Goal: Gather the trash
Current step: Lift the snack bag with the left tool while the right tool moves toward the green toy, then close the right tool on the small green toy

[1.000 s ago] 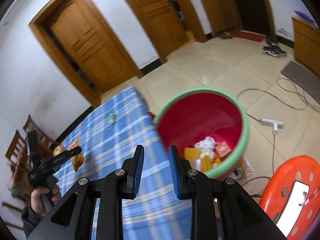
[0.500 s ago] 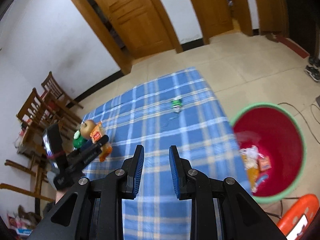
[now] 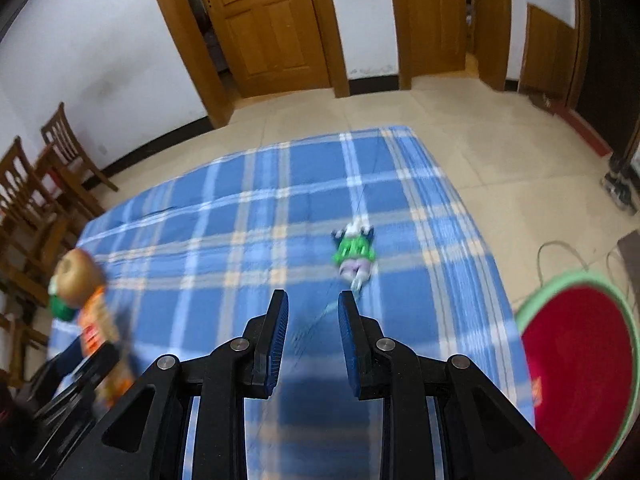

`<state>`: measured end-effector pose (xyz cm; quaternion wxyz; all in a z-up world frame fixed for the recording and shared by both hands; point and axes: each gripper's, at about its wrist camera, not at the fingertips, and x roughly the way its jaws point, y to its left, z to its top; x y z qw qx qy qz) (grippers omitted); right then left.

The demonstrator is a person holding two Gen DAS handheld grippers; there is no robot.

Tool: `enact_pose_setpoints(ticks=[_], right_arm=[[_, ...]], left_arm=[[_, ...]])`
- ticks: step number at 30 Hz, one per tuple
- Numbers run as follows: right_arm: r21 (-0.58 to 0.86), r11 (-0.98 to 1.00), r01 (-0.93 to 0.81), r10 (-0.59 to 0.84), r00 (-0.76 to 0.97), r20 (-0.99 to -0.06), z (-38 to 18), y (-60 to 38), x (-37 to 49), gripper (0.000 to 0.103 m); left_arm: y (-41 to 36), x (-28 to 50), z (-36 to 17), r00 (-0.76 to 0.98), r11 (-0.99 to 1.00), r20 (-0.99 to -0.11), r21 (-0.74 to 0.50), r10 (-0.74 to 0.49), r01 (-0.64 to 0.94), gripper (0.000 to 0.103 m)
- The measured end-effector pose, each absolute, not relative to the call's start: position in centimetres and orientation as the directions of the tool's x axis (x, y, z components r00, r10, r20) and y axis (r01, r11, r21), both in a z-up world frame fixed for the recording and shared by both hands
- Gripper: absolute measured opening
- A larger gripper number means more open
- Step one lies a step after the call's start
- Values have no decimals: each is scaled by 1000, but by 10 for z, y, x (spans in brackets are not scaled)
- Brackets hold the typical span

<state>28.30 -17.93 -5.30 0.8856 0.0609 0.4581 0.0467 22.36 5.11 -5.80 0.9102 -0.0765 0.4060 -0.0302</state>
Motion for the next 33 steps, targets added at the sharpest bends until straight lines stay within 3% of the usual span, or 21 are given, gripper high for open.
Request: enact_pose_setpoints(ticks=[9, 11, 14, 33], right_arm=[[105, 993, -45, 111, 603, -790, -65, -175, 301, 23], [98, 993, -63, 117, 601, -790, -68, -171, 299, 11], [121, 989, -80, 145, 570, -809, -77, -167, 297, 3], [216, 969, -120, 242, 639, -730, -47, -196, 251, 0]], left_arm=[[48, 224, -63, 655, 984, -744, -176, -134, 1, 54], [46, 224, -64, 655, 985, -744, -175, -135, 5, 54], [44, 224, -65, 652, 984, -744, -178, -143, 12, 54], [41, 219, -60, 661, 982, -734, -188, -155, 21, 54]])
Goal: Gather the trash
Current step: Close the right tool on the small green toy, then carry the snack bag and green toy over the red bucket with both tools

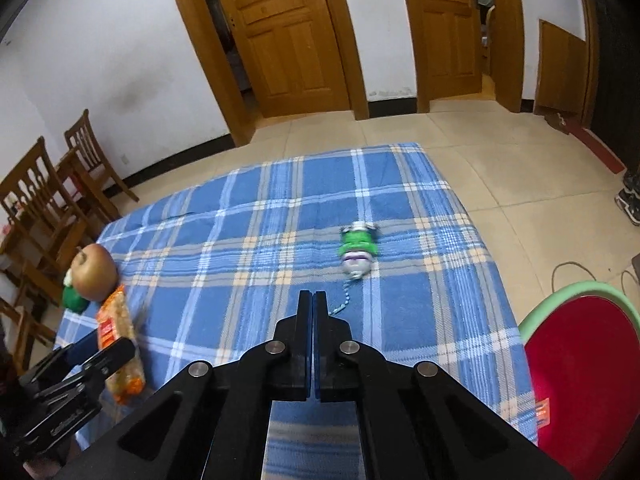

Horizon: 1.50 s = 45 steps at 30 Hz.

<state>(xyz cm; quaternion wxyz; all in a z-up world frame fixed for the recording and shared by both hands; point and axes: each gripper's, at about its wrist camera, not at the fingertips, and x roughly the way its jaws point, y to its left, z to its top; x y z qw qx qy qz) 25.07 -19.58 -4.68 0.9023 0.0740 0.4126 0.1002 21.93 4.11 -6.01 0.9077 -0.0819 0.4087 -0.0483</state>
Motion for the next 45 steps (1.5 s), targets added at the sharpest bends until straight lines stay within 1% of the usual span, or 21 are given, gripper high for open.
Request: enact_pose_setpoints(ticks=[1, 4, 5, 7, 8, 10, 14, 19, 21, 23, 28, 33, 34, 45], right_arm=[[201, 972, -122, 232, 646, -727, -45, -195, 251, 0], [195, 976, -96, 210, 655, -726, -47, -195, 258, 5], [195, 978, -77, 198, 655, -730, -50, -197, 262, 13], [182, 982, -58, 175, 656, -734, -53, -198, 268, 23], [170, 984, -54, 164, 656, -737, -54, -197, 271, 24], [128, 991, -49, 129, 645, -753, -60, -194, 279, 24], [97, 994, -43, 103, 628, -772, -71, -188, 292, 24], [90, 995, -36, 93, 620, -779, -81, -188, 300, 24], [101, 994, -37, 102, 618, -779, -81, -187, 302, 23], [116, 993, -33, 112, 615, -780, -81, -191, 303, 16], [165, 986, -22, 142, 625, -768, -77, -201, 293, 15], [215, 976, -31, 185, 641, -745, -64, -211, 265, 13], [220, 975, -34, 190, 643, -742, -62, -213, 259, 5], [281, 958, -48, 243, 656, -715, -46, -235, 198, 5]], left_arm=[[41, 219, -60, 661, 982, -735, -188, -154, 20, 54], [42, 220, -60, 663, 982, -732, -189, -153, 18, 54], [42, 220, -60, 665, 982, -731, -188, -151, 16, 54], [43, 219, -60, 666, 982, -731, -188, -150, 15, 54], [43, 219, -60, 665, 982, -731, -189, -151, 16, 54], [43, 220, -60, 664, 982, -732, -190, -152, 16, 54], [43, 219, -60, 662, 982, -734, -190, -153, 16, 54], [41, 221, -63, 655, 983, -741, -185, -150, 15, 54], [41, 221, -63, 655, 983, -740, -184, -149, 15, 54], [41, 221, -64, 654, 983, -742, -185, -149, 15, 54], [41, 222, -64, 652, 983, -744, -183, -147, 13, 54], [39, 222, -63, 649, 983, -746, -180, -148, 17, 54], [38, 222, -63, 649, 983, -746, -180, -149, 19, 54], [20, 212, -53, 655, 985, -738, -161, -164, 66, 54]])
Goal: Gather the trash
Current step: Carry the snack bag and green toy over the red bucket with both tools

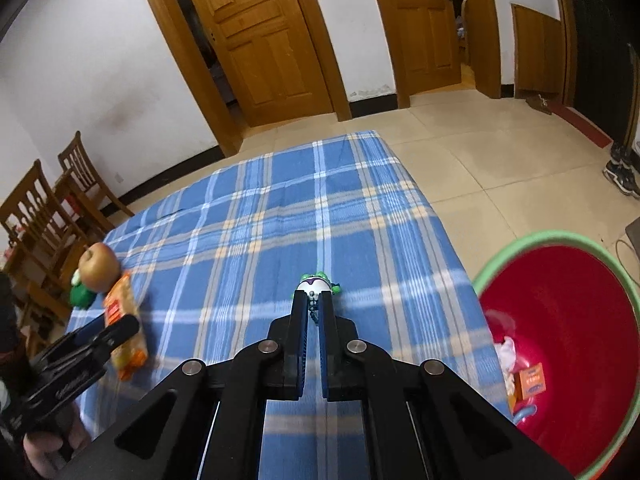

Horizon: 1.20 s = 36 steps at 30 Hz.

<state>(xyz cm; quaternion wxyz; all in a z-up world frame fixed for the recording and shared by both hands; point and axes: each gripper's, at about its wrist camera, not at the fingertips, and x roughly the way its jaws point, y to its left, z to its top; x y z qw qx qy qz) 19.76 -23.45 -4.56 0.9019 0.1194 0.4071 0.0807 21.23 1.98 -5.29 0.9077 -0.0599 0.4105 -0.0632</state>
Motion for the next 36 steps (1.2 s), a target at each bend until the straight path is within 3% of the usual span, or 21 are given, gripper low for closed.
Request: enact_pose_setpoints(ticks=[24, 36], right_arm=[[369, 929, 29, 214, 772, -598, 0, -313, 96, 5], [300, 916, 266, 19, 718, -696, -33, -380, 75, 5]], left_arm=[[-65, 177, -17, 649, 968, -722, -130, -242, 216, 54], [-140, 166, -12, 597, 926, -730, -134, -333, 352, 54]])
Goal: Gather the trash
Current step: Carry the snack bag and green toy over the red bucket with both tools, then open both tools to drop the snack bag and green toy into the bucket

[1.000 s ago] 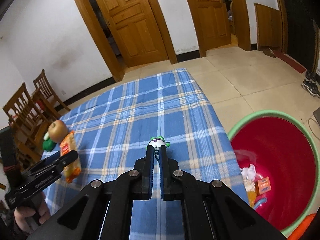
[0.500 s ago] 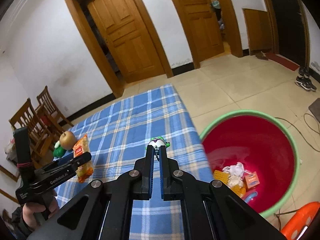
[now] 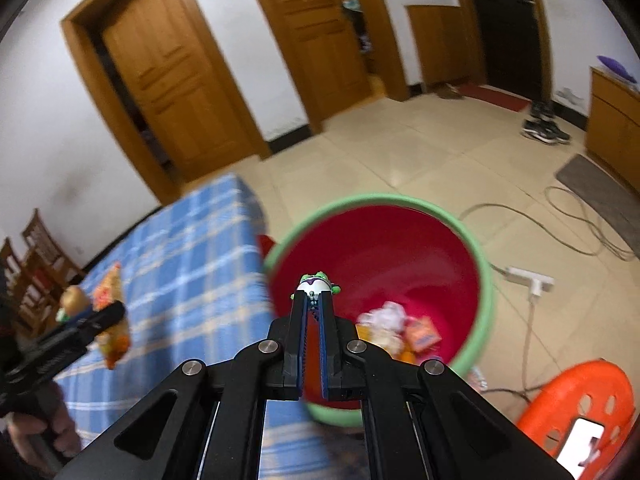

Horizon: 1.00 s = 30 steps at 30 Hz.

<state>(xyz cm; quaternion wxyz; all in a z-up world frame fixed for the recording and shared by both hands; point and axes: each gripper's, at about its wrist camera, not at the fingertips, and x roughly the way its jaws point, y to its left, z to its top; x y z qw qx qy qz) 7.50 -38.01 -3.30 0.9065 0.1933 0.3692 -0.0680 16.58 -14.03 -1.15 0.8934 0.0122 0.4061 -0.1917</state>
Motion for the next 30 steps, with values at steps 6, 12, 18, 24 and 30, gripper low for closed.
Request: enact_pose_setpoints(ticks=[6, 12, 18, 24, 30], right_arm=[[289, 898, 331, -17, 683, -730, -53, -404, 73, 5], [292, 891, 349, -19, 670, -742, -63, -412, 75, 6], [329, 869, 370, -3, 669, -743, -66, -419, 73, 15], [335, 868, 365, 7, 667, -745, -64, -417, 69, 17], [342, 860, 378, 21, 644, -764, -69, -418, 64, 18]], left_arm=[[-176, 165, -13, 563, 903, -744, -127, -360, 409, 54], [-208, 165, -16, 539, 882, -754, -114, -377, 457, 54], [-232, 167, -18, 516, 862, -758, -117, -399, 494, 54], [-251, 174, -22, 497, 843, -758, -126, -422, 523, 54], [-272, 185, -26, 468, 817, -752, -158, -463, 554, 56]])
